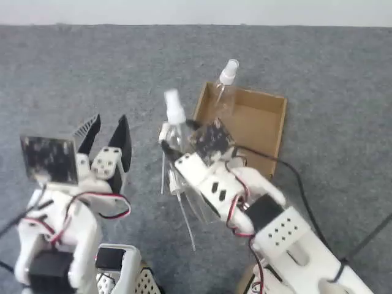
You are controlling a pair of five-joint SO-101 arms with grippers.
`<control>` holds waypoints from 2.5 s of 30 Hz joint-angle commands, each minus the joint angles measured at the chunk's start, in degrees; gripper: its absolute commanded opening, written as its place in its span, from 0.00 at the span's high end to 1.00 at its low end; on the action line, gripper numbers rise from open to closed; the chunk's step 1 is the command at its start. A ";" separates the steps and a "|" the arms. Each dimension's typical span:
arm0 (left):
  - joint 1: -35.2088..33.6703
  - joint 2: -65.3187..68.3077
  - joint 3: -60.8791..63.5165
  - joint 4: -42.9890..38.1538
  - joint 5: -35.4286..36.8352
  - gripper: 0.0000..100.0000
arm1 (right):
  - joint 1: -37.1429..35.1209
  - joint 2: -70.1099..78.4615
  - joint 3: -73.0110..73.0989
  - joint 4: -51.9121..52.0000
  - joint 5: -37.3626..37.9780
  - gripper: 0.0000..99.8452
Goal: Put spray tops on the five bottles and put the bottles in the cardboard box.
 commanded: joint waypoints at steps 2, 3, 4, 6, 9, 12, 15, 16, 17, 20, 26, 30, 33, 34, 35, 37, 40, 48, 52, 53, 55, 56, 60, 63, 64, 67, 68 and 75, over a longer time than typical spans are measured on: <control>2.73 -11.60 18.42 -7.91 -2.73 0.86 | 3.74 9.71 -13.98 -1.19 -0.35 0.99; 4.04 -12.57 21.32 -8.70 -2.73 0.86 | 4.09 11.82 -16.62 -0.22 -0.44 0.99; 5.36 -13.36 23.78 -9.23 -2.73 0.85 | 4.18 13.93 -19.43 1.27 -0.53 0.99; 8.26 -14.77 27.30 -9.41 -2.64 0.80 | 4.26 17.71 -24.70 4.35 -0.70 0.99; 11.52 -16.09 30.90 -9.49 -2.64 0.73 | 4.09 21.76 -30.95 8.04 -0.70 0.99; 12.04 -16.62 34.68 -12.22 -2.64 0.70 | 3.56 21.93 -34.46 12.97 -0.79 0.99; 12.04 -16.44 37.93 -15.56 -2.64 0.70 | 1.80 18.68 -34.81 17.36 -0.79 0.99; 12.13 -16.44 38.55 -16.09 -2.73 0.70 | 1.19 17.27 -34.73 18.95 -0.79 0.99; 12.22 -16.44 38.90 -16.26 -2.73 0.70 | 0.75 15.78 -34.29 20.00 -0.79 0.99; 12.40 -16.53 38.90 -16.00 -2.73 0.70 | 0.31 10.77 -31.56 21.41 -0.79 0.99; 12.48 -16.62 38.99 -16.00 -2.73 0.70 | 0.66 3.91 -24.62 21.41 -0.44 0.99; 12.48 -16.62 38.90 -15.91 -2.73 0.70 | 1.54 3.91 -24.26 21.32 -0.35 0.99; 12.57 -16.70 38.90 -15.91 -2.73 0.70 | 5.05 4.00 -25.67 21.23 -0.26 0.99; 12.57 -16.70 38.90 -15.91 -2.73 0.70 | 6.99 4.00 -26.29 21.23 -0.18 0.99; 12.57 -16.70 38.99 -15.91 -2.73 0.70 | 9.01 4.09 -26.90 21.23 0.18 0.99; 12.57 -16.70 38.99 -15.91 -2.73 0.70 | 12.97 5.32 -28.84 21.32 2.81 0.99; 12.57 -16.70 39.16 -15.91 -2.73 0.70 | 18.95 8.40 -31.56 21.32 5.36 0.99; 11.96 -16.70 39.25 -15.82 -2.73 0.73 | 31.69 14.02 -26.73 11.30 5.89 0.99; 11.87 -16.70 39.25 -15.91 -2.99 0.83 | 34.59 17.54 -21.19 1.63 10.02 0.99; 11.87 -16.70 39.25 -16.09 -2.99 0.86 | 34.95 18.77 -20.22 -1.10 10.73 0.99; 11.69 -16.70 39.25 -16.18 -2.99 0.92 | 35.65 21.76 -19.25 -5.32 10.99 0.99; 10.81 -16.70 39.25 -16.26 -2.90 0.95 | 35.82 23.60 -19.25 -7.08 10.90 0.99; 6.15 -16.70 39.34 -17.58 -2.64 0.99 | 36.35 31.87 -19.25 -14.99 10.90 0.99; 4.92 -16.70 39.60 -17.76 -2.64 0.99 | 36.26 37.93 -19.25 -20.18 10.90 0.99; 4.92 -16.70 40.04 -18.02 -2.64 0.99 | 36.26 39.69 -19.25 -21.49 10.90 0.99; 5.01 -16.70 40.75 -18.81 -2.64 0.99 | 36.26 43.47 -19.08 -24.92 10.29 0.99; 5.01 -16.70 41.01 -19.34 -2.64 0.99 | 36.26 44.53 -18.99 -26.33 9.32 0.99; 5.01 -16.70 41.63 -20.04 -2.64 0.99 | 36.09 49.89 -18.99 -30.55 8.18 0.99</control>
